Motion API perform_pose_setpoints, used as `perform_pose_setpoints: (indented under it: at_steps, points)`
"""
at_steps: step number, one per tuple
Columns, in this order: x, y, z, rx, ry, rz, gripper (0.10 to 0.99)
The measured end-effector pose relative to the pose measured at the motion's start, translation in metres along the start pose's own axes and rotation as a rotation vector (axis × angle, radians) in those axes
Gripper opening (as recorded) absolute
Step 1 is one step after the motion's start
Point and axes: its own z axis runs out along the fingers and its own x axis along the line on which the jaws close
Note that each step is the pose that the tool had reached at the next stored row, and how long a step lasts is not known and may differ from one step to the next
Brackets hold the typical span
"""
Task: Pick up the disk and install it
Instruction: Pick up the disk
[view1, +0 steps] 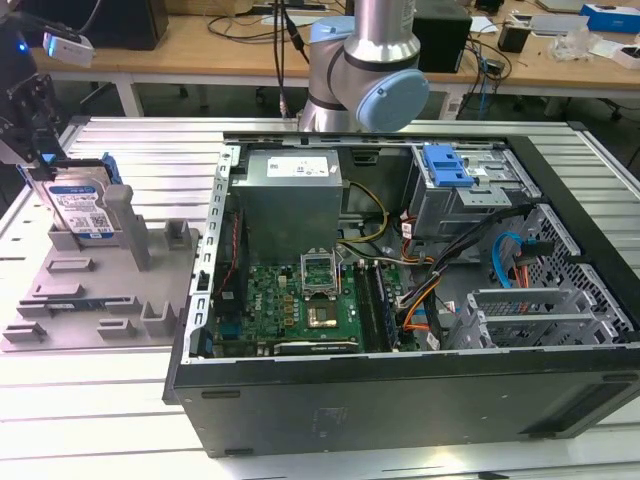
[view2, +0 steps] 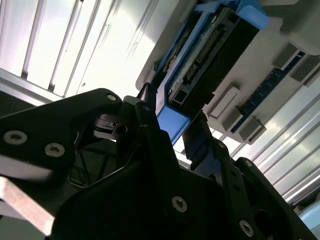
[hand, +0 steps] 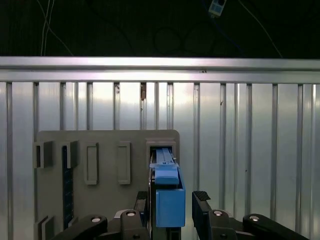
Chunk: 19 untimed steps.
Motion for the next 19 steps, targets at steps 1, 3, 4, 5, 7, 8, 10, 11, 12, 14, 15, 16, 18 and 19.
perform_pose_setpoints:
  at_steps: [1, 3, 4, 5, 7, 8, 10, 11, 12, 14, 15, 16, 18, 19]
  points:
    - [0.0, 0.0, 0.0006, 0.0, 0.0, 0.0, 0.482]
    - [0.0, 0.0, 0.0021, 0.0, 0.0, -0.001, 0.482]
    - [0.0, 0.0, 0.0033, 0.0, 0.0, -0.002, 0.482]
    - [0.0, 0.0, 0.0044, 0.0, 0.0, -0.003, 0.482]
    - [0.0, 0.0, 0.0057, 0.0, 0.0, -0.004, 0.482]
    - [0.0, 0.0001, 0.006, 0.0, 0.0, -0.004, 0.482]
    - [0.0, 0.0004, 0.0072, 0.0, 0.0, -0.007, 0.482]
    - [0.0, 0.0006, 0.0076, 0.0, 0.0, -0.007, 0.482]
    - [0.0, 0.0008, 0.0079, 0.0, 0.0, -0.008, 0.482]
    - [0.0, 0.001, 0.0086, 0.0, 0.0, -0.01, 0.482]
    - [0.0, 0.0012, 0.009, 0.0, 0.0, -0.011, 0.482]
    - [0.0, 0.0013, 0.0094, 0.0, 0.0, -0.012, 0.482]
    - [0.0, 0.0013, 0.01, 0.0, -0.0001, -0.014, 0.482]
    - [0.0, 0.0014, 0.0103, 0.0, 0.0, -0.015, 0.482]
